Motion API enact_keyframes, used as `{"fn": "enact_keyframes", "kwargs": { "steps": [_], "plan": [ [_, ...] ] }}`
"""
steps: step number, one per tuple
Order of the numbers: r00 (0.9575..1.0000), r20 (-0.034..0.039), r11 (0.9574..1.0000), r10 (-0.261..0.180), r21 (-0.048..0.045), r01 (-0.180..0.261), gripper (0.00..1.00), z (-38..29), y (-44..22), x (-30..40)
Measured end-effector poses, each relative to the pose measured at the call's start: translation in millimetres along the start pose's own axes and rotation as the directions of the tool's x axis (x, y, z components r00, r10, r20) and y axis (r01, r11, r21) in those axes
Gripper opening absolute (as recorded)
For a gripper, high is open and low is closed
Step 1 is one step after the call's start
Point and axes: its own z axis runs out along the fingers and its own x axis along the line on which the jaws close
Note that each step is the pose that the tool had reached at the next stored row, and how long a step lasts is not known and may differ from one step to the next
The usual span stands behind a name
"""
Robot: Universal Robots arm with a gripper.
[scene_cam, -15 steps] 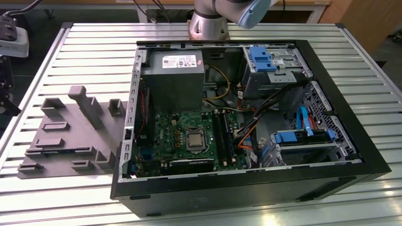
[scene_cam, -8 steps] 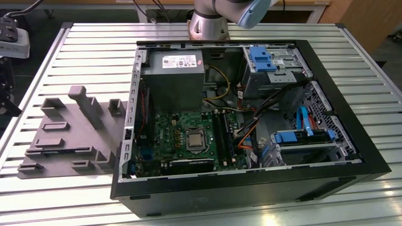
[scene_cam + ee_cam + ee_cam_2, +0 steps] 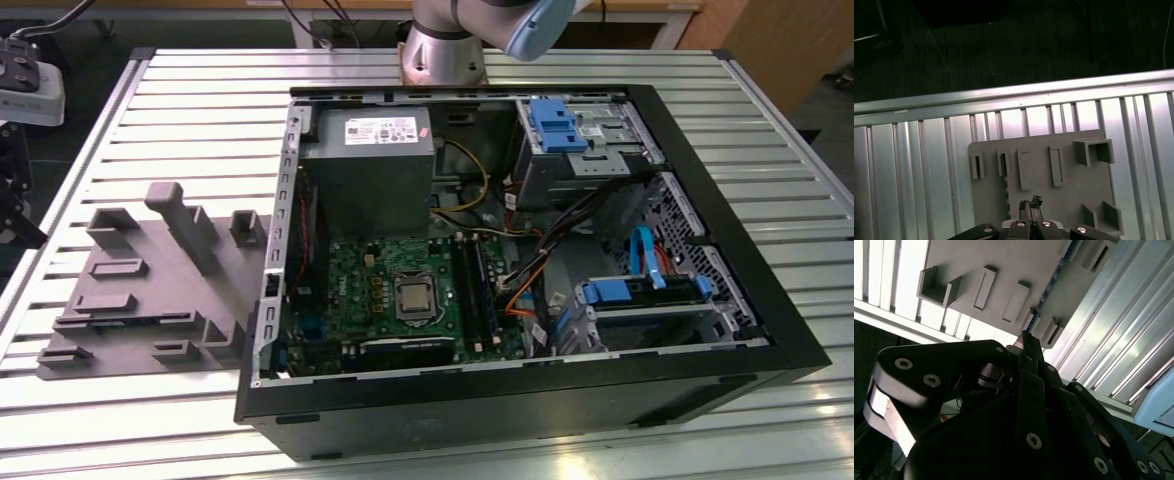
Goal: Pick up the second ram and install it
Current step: 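Pick up the second ram and move it above second insertion slot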
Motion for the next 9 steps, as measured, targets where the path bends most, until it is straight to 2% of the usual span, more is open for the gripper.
{"fn": "enact_keyframes", "kwargs": {
  "steps": [9],
  "plan": [
    [1.0,0.0,1.0,0.0,0.0,0.0,0.11,1.7,-0.1,0.1]
  ]
}}
